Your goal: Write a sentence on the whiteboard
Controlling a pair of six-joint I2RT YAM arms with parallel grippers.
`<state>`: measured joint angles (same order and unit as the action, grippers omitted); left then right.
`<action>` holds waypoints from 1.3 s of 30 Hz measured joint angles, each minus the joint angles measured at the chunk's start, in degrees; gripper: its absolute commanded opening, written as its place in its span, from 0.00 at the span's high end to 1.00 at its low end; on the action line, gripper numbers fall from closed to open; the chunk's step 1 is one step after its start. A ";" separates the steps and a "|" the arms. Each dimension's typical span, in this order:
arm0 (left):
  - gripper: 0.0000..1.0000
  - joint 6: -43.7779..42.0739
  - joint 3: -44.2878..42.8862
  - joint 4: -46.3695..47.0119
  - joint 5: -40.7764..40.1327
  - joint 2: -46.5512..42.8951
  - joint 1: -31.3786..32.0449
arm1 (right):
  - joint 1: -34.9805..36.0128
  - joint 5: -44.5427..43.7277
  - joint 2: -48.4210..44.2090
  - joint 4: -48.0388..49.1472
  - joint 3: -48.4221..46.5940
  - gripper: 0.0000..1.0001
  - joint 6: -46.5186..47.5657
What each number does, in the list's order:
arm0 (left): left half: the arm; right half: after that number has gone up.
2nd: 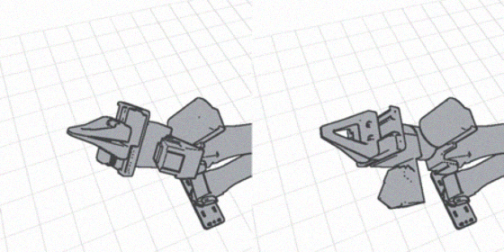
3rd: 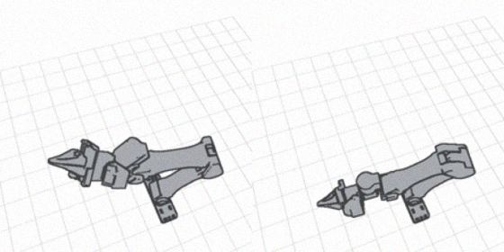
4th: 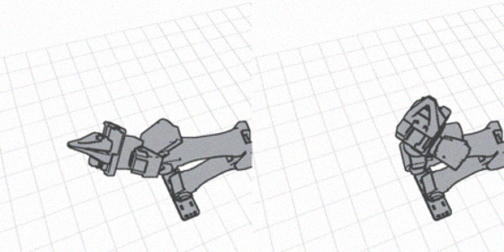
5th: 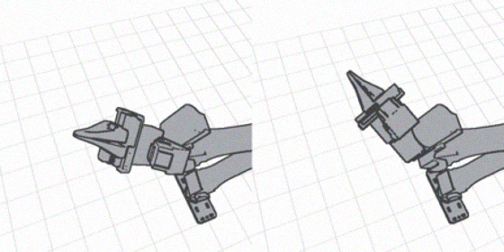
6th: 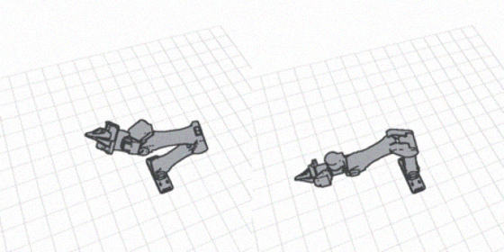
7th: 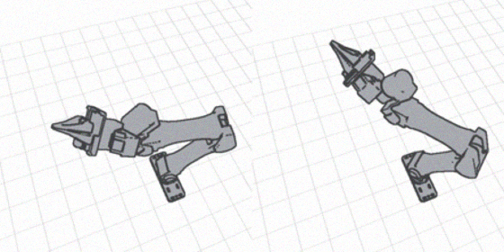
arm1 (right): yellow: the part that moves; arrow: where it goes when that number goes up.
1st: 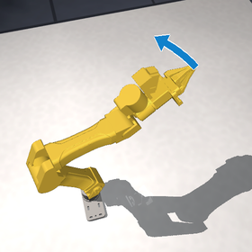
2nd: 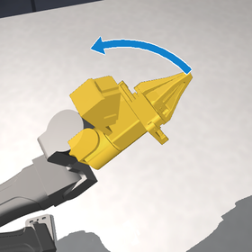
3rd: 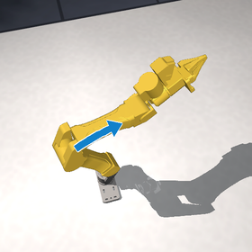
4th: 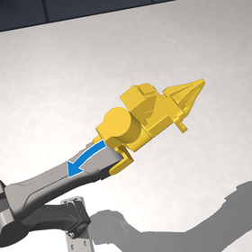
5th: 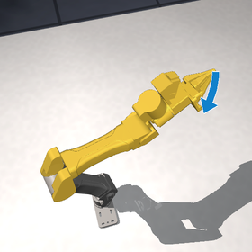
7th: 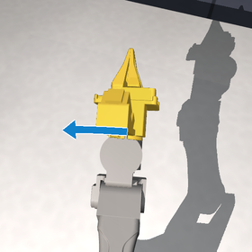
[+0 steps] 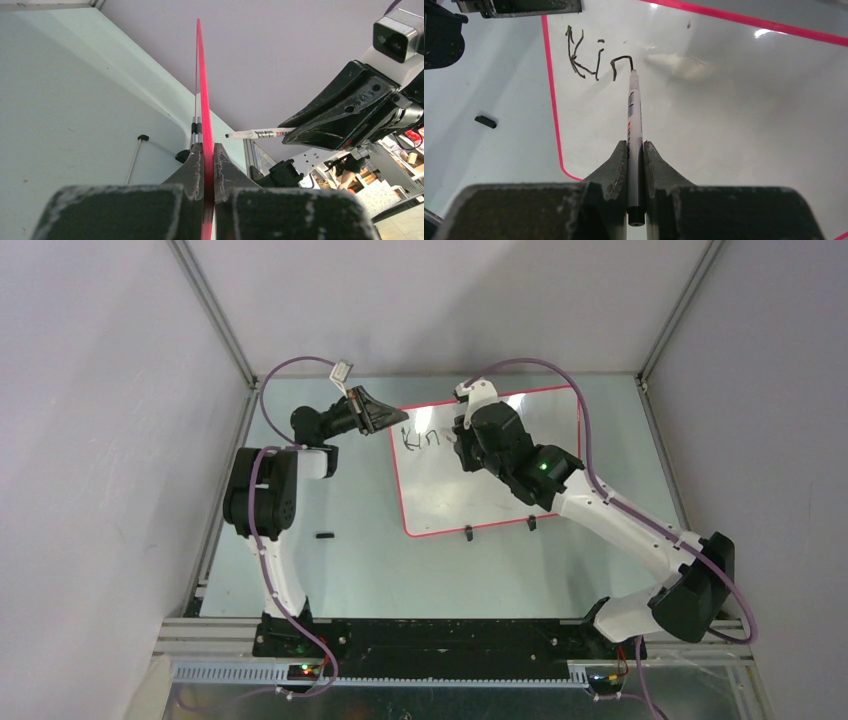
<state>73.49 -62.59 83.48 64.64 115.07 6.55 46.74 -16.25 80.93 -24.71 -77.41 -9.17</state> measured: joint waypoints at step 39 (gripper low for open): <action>1.00 -5.14 0.02 -6.21 -0.48 -1.53 0.09 | -2.10 -1.36 -5.86 8.81 10.16 1.00 1.31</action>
<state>68.36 -62.57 77.28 64.16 113.54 6.63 44.64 -17.61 75.07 -15.90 -67.24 -7.86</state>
